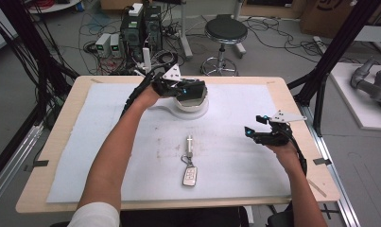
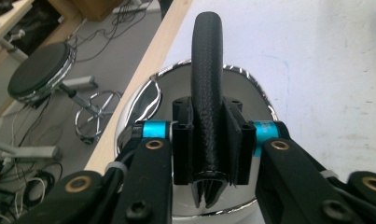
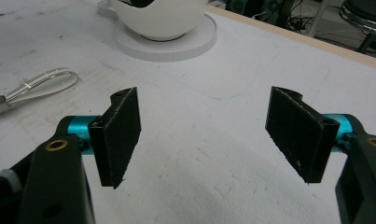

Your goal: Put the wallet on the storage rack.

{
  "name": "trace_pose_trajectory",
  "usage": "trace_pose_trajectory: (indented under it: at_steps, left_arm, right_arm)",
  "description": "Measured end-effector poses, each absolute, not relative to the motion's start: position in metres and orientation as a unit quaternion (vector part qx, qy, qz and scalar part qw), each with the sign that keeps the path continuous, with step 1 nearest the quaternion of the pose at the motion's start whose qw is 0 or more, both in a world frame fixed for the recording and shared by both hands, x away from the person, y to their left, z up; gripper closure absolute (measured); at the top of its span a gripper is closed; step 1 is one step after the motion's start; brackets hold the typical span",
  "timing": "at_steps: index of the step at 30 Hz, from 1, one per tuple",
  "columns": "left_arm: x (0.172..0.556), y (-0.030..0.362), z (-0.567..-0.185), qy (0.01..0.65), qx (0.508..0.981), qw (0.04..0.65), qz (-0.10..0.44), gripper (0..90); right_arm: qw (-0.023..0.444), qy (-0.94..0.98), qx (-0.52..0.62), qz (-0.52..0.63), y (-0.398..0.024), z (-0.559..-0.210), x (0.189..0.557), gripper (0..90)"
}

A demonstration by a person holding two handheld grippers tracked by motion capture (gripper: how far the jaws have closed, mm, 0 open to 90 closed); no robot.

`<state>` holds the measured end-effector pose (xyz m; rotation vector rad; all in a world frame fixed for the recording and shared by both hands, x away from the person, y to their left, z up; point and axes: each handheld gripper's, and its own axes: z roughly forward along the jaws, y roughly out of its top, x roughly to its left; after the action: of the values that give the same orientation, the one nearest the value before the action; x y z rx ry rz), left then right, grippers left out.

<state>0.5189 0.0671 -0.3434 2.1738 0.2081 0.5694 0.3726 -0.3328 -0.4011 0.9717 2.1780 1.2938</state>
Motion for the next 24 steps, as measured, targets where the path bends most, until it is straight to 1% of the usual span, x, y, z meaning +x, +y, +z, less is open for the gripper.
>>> trace_pose_trajectory:
  at_steps: [1, 3, 4, 7, 9, 11, 12, 14, 17, 24]
  left_arm:
    - [0.520, 0.068, -0.345, 0.101, 0.866, 0.434, 0.227, 66.6]
    - [0.520, 0.071, -0.346, 0.136, 0.856, 0.448, 0.218, 51.6]
    - [0.520, 0.072, -0.345, 0.141, 0.854, 0.453, 0.213, 44.2]
    - [0.513, 0.078, -0.343, 0.155, 0.847, 0.467, 0.202, 42.8]
    - [0.509, 0.082, -0.341, 0.163, 0.840, 0.478, 0.199, 37.9]
    - [0.500, 0.089, -0.338, 0.178, 0.827, 0.496, 0.199, 36.3]
    - [0.497, 0.091, -0.337, 0.179, 0.824, 0.499, 0.202, 33.9]
    - [0.485, 0.098, -0.336, 0.181, 0.820, 0.500, 0.212, 33.5]
    - [0.468, 0.108, -0.335, 0.203, 0.805, 0.515, 0.214, 31.8]
    - [0.440, 0.135, -0.340, 0.253, 0.773, 0.536, 0.227, 24.5]
  right_arm:
    - [0.212, 0.784, 0.351, 0.466, -0.333, -0.401, 0.372, 27.0]
    - [0.211, 0.783, 0.352, 0.467, -0.333, -0.401, 0.372, 26.9]
    - [0.213, 0.782, 0.352, 0.468, -0.334, -0.401, 0.371, 27.0]
    - [0.213, 0.782, 0.354, 0.467, -0.334, -0.401, 0.371, 26.9]
    - [0.213, 0.782, 0.354, 0.467, -0.334, -0.401, 0.370, 26.9]
    - [0.214, 0.781, 0.356, 0.466, -0.335, -0.401, 0.370, 26.9]
    - [0.213, 0.781, 0.358, 0.466, -0.336, -0.401, 0.370, 26.9]
    - [0.212, 0.781, 0.360, 0.463, -0.336, -0.401, 0.369, 26.8]
    - [0.214, 0.783, 0.362, 0.459, -0.336, -0.402, 0.369, 26.1]
    - [0.223, 0.777, 0.386, 0.445, -0.337, -0.403, 0.370, 23.5]
